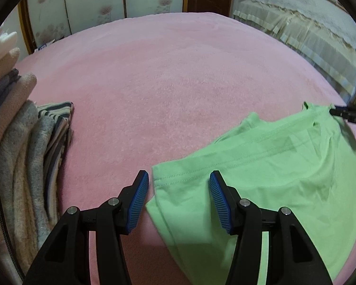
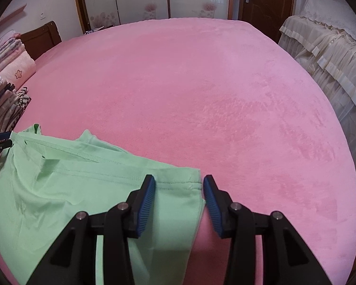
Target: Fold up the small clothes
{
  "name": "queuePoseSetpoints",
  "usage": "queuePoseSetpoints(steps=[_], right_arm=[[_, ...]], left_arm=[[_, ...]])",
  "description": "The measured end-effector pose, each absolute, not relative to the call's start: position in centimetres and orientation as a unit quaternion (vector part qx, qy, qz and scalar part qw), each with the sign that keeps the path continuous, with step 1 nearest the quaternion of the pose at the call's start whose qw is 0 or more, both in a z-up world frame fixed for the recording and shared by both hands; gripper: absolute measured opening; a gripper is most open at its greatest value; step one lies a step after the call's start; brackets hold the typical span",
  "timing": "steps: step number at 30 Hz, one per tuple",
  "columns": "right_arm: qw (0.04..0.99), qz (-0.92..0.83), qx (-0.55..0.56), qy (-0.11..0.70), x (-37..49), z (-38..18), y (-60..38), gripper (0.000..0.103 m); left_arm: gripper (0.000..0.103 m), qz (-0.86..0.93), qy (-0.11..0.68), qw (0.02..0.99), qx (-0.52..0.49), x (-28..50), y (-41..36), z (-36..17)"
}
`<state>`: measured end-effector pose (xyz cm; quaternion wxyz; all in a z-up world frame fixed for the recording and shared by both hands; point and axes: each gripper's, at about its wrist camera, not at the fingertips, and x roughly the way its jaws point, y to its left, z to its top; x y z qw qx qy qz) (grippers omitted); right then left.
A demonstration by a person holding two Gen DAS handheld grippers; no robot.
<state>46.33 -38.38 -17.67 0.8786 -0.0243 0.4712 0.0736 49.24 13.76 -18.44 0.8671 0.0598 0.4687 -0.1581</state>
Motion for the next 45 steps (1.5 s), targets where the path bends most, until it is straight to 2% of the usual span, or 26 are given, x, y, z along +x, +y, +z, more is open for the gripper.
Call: queuePoseSetpoints(steps=[2, 8, 10, 11, 16, 17, 18, 21, 23, 32, 40, 43, 44, 45], right_arm=[[0.878, 0.078, -0.016, 0.472, 46.3, -17.7, -38.5, 0.038], [0.879, 0.078, -0.018, 0.470, 46.1, -17.5, -38.8, 0.038], [0.878, 0.077, -0.021, 0.471, 46.1, -17.7, -38.8, 0.038], [0.878, 0.077, -0.022, 0.472, 46.0, -17.7, -38.7, 0.038], [0.881, 0.074, -0.023, 0.467, 46.1, -17.7, -38.3, 0.038], [0.882, 0.073, -0.025, 0.465, 46.2, -17.7, -38.1, 0.036], [0.881, 0.075, -0.028, 0.466, 46.2, -17.7, -37.9, 0.025], [0.883, 0.069, -0.045, 0.462, 46.1, -17.7, -37.2, 0.008], [0.887, 0.065, -0.055, 0.454, 45.9, -17.4, -36.9, 0.005], [0.911, 0.039, -0.028, 0.410, 44.9, -15.7, -38.0, 0.004], [0.911, 0.020, -0.020, 0.412, 45.7, -16.6, -38.0, 0.003], [0.903, 0.012, -0.029, 0.429, 46.2, -17.8, -37.7, 0.003], [0.899, 0.011, -0.031, 0.436, 46.2, -18.2, -37.6, 0.004], [0.898, 0.010, -0.032, 0.438, 46.1, -18.3, -37.6, 0.004]], left_arm=[[0.052, -0.166, 0.473, 0.864, 0.051, 49.7, 13.6, -18.6], [0.052, -0.166, 0.488, 0.856, 0.041, 51.0, 13.4, -19.4], [0.038, -0.169, 0.483, 0.859, 0.031, 51.2, 13.4, -19.4], [0.026, -0.167, 0.482, 0.859, 0.033, 51.2, 13.3, -19.5], [0.012, -0.169, 0.475, 0.862, 0.055, 50.6, 12.5, -19.3], [0.010, -0.167, 0.471, 0.864, 0.066, 50.6, 12.1, -19.2], [0.008, -0.165, 0.469, 0.865, 0.074, 50.6, 11.7, -19.2], [0.005, -0.152, 0.461, 0.869, 0.097, 50.5, 10.8, -19.0], [0.005, -0.144, 0.452, 0.874, 0.109, 50.4, 10.2, -18.8], [0.004, -0.107, 0.398, 0.907, 0.083, 48.9, 10.9, -16.6], [0.005, -0.084, 0.427, 0.898, 0.063, 50.0, 11.3, -18.8], [0.009, -0.078, 0.450, 0.886, 0.079, 50.6, 10.8, -20.1], [0.014, -0.074, 0.455, 0.884, 0.081, 50.8, 10.8, -20.2], [0.025, -0.069, 0.456, 0.883, 0.082, 50.8, 10.8, -20.2]])
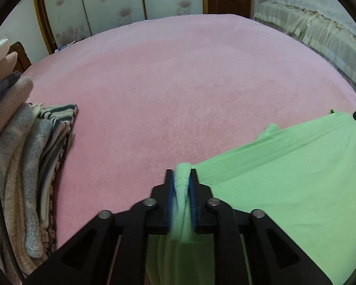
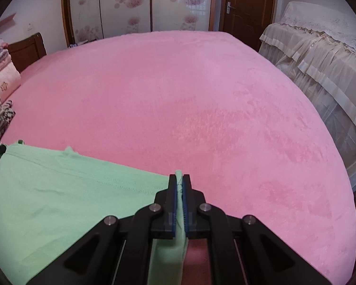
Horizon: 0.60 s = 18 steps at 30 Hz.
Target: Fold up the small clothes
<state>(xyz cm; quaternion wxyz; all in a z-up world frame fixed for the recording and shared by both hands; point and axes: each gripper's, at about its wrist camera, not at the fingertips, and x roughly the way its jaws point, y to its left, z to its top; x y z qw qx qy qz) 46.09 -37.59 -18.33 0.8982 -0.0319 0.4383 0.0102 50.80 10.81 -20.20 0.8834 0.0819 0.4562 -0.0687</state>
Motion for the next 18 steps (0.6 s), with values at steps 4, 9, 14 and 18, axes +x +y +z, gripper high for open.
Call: queuePoseSetpoints(steps=[4, 9, 14, 18], right_arm=[[0.894, -0.007, -0.026, 0.448, 45.6, -17.8, -37.8, 0.014], [0.894, -0.020, -0.020, 0.447, 43.6, -15.5, -38.4, 0.023], [0.895, -0.018, 0.004, 0.446, 40.1, -12.0, -38.3, 0.023], [0.893, -0.009, 0.034, 0.448, 36.7, -9.6, -37.4, 0.023]], left_arm=[[0.065, -0.031, 0.462, 0.883, 0.080, 50.3, 11.7, -19.4], [0.067, -0.029, 0.474, 0.877, 0.073, 48.1, 12.2, -17.5], [0.074, -0.026, 0.466, 0.881, 0.069, 43.4, 10.4, -13.6], [0.080, -0.030, 0.448, 0.892, 0.059, 39.2, 9.1, -10.1]])
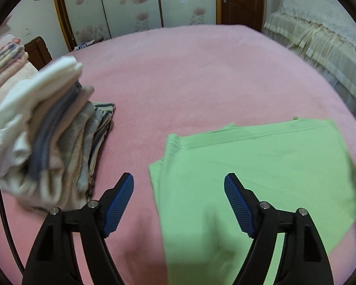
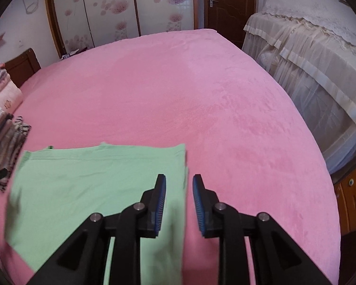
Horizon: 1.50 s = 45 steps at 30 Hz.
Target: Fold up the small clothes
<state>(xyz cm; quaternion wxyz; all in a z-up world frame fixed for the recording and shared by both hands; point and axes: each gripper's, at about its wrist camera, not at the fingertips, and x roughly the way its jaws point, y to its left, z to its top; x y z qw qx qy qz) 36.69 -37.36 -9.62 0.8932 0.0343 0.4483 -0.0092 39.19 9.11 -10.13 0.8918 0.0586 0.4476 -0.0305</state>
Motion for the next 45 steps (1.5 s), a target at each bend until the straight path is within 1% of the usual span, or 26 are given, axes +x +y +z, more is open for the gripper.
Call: queuePoseSetpoints(steps=[5, 9, 12, 15, 19, 25, 26, 27, 29, 30, 41, 45], right_arm=[[0.897, 0.008, 0.038, 0.441, 31.6, -7.8, -34.1, 0.023], [0.901, 0.028, 0.040, 0.431, 28.3, -7.9, -31.6, 0.023], [0.903, 0.033, 0.040, 0.427, 26.0, -9.0, -30.0, 0.023], [0.904, 0.035, 0.032, 0.424, 24.3, -11.1, -29.1, 0.023], [0.898, 0.051, 0.029, 0.435, 23.3, -14.0, -29.2, 0.023], [0.887, 0.013, 0.036, 0.459, 23.5, -17.6, -32.5, 0.022], [0.886, 0.000, 0.036, 0.463, 23.5, -18.1, -33.2, 0.019], [0.884, -0.012, 0.037, 0.465, 23.5, -18.4, -34.1, 0.011], [0.883, -0.024, 0.046, 0.467, 23.2, -18.9, -35.8, 0.002], [0.882, -0.030, 0.048, 0.467, 23.1, -19.1, -36.5, 0.000], [0.884, -0.034, 0.047, 0.464, 21.9, -19.4, -37.2, 0.000], [0.884, -0.037, 0.050, 0.463, 21.7, -18.5, -36.9, 0.000]], left_arm=[[0.082, -0.029, 0.416, 0.908, 0.043, 33.8, 7.4, -7.0], [0.082, 0.003, 0.386, 0.922, 0.039, 29.5, 5.6, -6.2], [0.082, 0.040, 0.366, 0.929, 0.027, 25.8, 5.6, -7.4], [0.082, 0.060, 0.380, 0.923, 0.008, 24.0, 6.1, -10.6], [0.082, 0.083, 0.415, 0.906, 0.018, 24.1, 7.0, -14.4], [0.082, 0.114, 0.452, 0.885, -0.008, 25.2, 10.1, -17.1], [0.082, 0.120, 0.460, 0.880, -0.019, 25.2, 10.9, -17.6], [0.082, 0.123, 0.465, 0.876, -0.028, 25.2, 11.5, -18.2], [0.082, 0.125, 0.474, 0.871, -0.045, 25.0, 12.6, -19.2], [0.082, 0.122, 0.475, 0.870, -0.053, 24.8, 12.9, -19.5], [0.082, 0.114, 0.473, 0.872, -0.058, 24.5, 13.1, -20.1], [0.082, 0.112, 0.475, 0.870, -0.069, 24.6, 13.5, -19.3]])
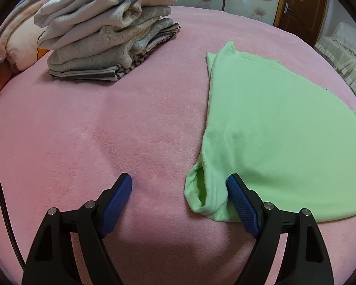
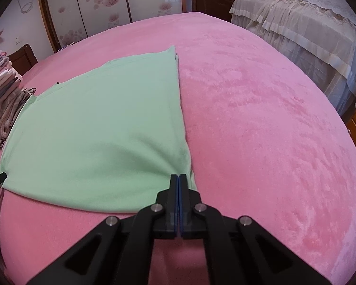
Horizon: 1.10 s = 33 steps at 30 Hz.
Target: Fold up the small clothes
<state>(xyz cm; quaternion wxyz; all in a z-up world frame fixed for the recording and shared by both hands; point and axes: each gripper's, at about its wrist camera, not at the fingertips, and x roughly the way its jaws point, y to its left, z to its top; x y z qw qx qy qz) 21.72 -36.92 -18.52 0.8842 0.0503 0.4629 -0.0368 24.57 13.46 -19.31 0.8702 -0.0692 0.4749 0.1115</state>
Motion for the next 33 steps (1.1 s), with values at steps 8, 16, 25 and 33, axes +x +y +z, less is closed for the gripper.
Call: queuePoseSetpoints(steps=[8, 16, 25, 33], right_arm=[[0.901, -0.005, 0.065, 0.429, 20.4, -14.8, -34.9, 0.000], [0.909, 0.032, 0.091, 0.406, 20.4, -12.1, -31.2, 0.000], [0.919, 0.054, 0.059, 0.385, 19.1, -12.2, -25.9, 0.000], [0.913, 0.072, 0.086, 0.391, 18.9, -13.7, -23.9, 0.000]], left_arm=[[0.082, 0.096, 0.432, 0.889, -0.120, 22.3, 14.6, -13.9], [0.082, 0.082, 0.440, 0.884, -0.133, 20.2, 14.3, -11.7], [0.082, 0.043, 0.482, 0.853, -0.196, 19.3, 12.9, -15.3], [0.082, 0.016, 0.481, 0.829, -0.285, 20.5, 12.1, -19.7]])
